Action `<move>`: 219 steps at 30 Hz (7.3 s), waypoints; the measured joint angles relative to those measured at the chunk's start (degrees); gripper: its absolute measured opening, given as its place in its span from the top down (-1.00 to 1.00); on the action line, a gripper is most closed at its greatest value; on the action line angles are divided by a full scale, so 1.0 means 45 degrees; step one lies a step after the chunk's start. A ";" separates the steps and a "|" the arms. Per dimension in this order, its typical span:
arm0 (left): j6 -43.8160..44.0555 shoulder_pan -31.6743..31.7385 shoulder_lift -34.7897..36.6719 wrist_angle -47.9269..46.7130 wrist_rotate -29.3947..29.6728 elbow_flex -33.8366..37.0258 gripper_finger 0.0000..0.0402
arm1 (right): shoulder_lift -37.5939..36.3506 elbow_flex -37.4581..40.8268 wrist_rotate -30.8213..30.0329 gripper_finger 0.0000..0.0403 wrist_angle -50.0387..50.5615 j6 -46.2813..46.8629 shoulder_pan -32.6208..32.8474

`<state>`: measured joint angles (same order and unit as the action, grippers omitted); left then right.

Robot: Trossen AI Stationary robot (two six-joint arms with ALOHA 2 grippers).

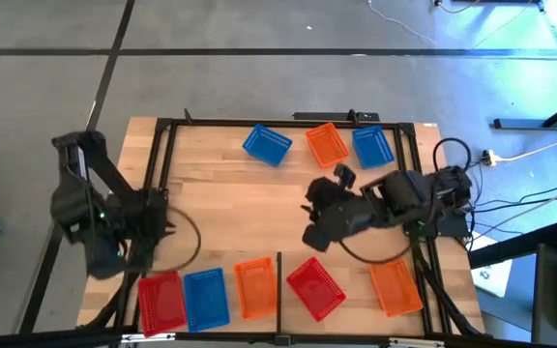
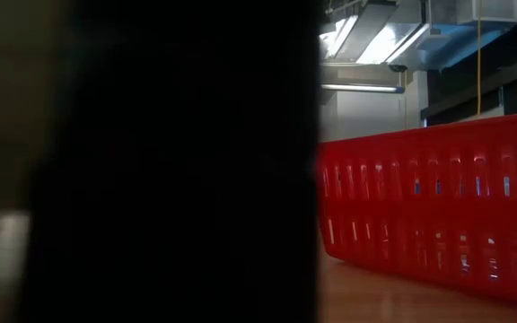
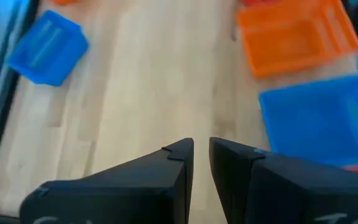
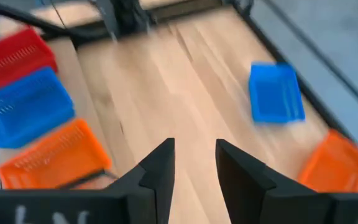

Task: Stack baskets on shelf by color
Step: Stack the left blue bin on top of the blue bin on the shelf

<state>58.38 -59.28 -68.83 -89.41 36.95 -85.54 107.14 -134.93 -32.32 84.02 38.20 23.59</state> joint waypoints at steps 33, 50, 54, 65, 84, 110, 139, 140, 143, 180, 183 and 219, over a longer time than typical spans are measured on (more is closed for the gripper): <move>0.0230 1.2000 0.0581 0.2489 0.0261 0.0015 0.78 | 0.0842 0.4064 1.2445 0.42 -0.3385 -1.7495 -1.2725; 0.0235 1.2452 0.0629 0.2482 -0.0142 -0.0005 0.78 | 0.0870 0.9571 1.1770 0.42 -0.9483 -2.0224 -1.2442; -0.0326 1.2531 0.0545 0.2549 0.0209 -0.0005 0.78 | 0.0872 0.9222 1.1765 0.42 -0.8761 -1.9174 -1.2442; -0.5063 1.7149 -0.0499 0.7505 -0.3782 -0.0016 0.78 | 0.0830 0.5703 1.1766 0.42 -0.5586 -1.8038 -1.2361; -1.0445 2.3266 -0.5457 0.8293 -1.0445 0.0013 0.78 | 0.0400 0.0203 1.1804 0.42 -0.3607 -1.5550 -1.2369; -1.0828 2.3137 -0.7278 0.8565 -0.9011 0.0005 0.85 | 0.0388 0.0139 1.1736 0.42 -0.3670 -1.4873 -1.2379; -0.8984 2.2695 -0.7916 0.8703 -0.8402 -0.0005 0.52 | 0.0388 0.0141 1.1765 0.42 -0.3660 -1.4473 -1.2369; -0.8988 2.2695 -0.8068 0.8698 -0.8413 -0.0005 0.52 | 0.0388 0.0141 1.1765 0.42 -0.3660 -1.4384 -1.2369; -0.9020 2.2652 -0.8455 0.8684 -0.8349 -0.0005 0.52 | 0.0388 0.0141 1.1765 0.42 -0.3660 -1.4176 -1.2369; -0.9405 2.2394 -0.9823 0.8998 -0.8986 0.0005 0.78 | 0.0388 0.0141 1.1765 0.42 -0.3665 -1.3981 -1.2368; -0.9404 2.2394 -0.9818 0.8796 -0.9007 0.0005 0.96 | 0.0388 0.0141 1.1765 0.42 -0.3665 -1.3868 -1.2369; -1.0715 2.0292 -0.6181 -0.0124 -0.7032 -0.5809 1.00 | -0.2405 0.0005 1.1760 0.42 -0.3512 -1.4213 -1.2365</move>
<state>10.16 32.04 -96.64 -89.96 5.30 -111.68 96.31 -134.91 20.60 68.22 -25.76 -32.05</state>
